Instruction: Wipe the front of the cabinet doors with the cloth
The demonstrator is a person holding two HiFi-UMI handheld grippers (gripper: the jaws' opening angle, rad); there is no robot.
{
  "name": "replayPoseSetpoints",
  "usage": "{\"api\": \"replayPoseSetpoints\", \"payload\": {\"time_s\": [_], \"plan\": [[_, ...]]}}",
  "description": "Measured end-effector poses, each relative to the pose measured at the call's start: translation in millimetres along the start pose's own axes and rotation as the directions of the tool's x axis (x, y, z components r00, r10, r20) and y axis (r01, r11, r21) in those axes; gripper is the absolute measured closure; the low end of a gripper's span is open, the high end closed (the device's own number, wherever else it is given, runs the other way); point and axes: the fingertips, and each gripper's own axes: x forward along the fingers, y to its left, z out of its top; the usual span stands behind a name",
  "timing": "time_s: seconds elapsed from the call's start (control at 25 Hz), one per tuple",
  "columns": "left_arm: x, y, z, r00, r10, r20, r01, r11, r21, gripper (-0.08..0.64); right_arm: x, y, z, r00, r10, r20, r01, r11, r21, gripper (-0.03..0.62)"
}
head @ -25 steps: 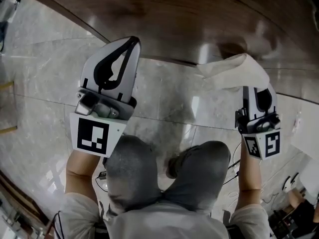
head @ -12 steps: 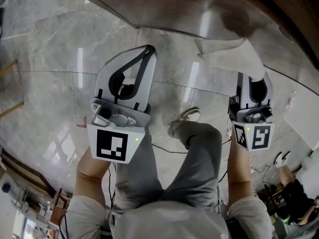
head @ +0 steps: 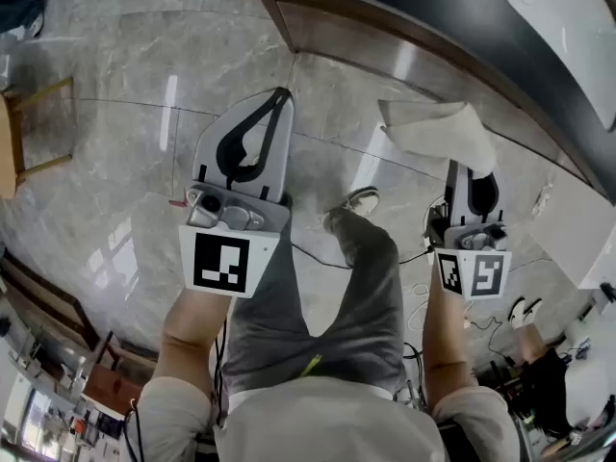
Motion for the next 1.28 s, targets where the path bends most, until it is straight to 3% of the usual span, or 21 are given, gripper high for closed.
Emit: {"api": "replayPoseSetpoints", "payload": {"time_s": [0.2,0.44,0.8,0.96,1.08,1.28], "plan": [[-28.0,-4.8,97.3,1.000,0.016,-0.005,-0.016,1.000,-0.020,0.541,-35.4,9.9,110.6,0.999,-0.026,0.034,0.025,1.000,0.010,0.512],[-48.2,-15.9,221.7,0.999,0.011,0.050,-0.009,0.999,-0.036,0.541,-81.3,9.6,239.3,0.993,-0.081,0.088,0.083,0.996,-0.018,0.512],[-84.1,-35.3,378.2,0.986,0.010,0.167,-0.006,1.000,-0.024,0.541,-162.3,5.1,386.4,0.969,-0.155,0.195,0.164,0.986,-0.032,0.512],[-114.7,-41.8,432.6,0.978,0.006,0.208,-0.002,1.000,-0.019,0.541,-201.2,19.8,442.2,0.952,-0.162,0.259,0.177,0.984,-0.034,0.512],[-132.8,-43.5,463.7,0.971,0.001,0.238,-0.010,0.999,0.038,0.541,-224.6,29.9,477.3,0.938,-0.155,0.309,0.179,0.983,-0.049,0.512],[-152.7,-50.2,487.3,0.971,-0.005,0.238,-0.009,0.998,0.060,0.541,-254.4,41.0,499.6,0.931,-0.156,0.330,0.189,0.980,-0.068,0.512]]}}
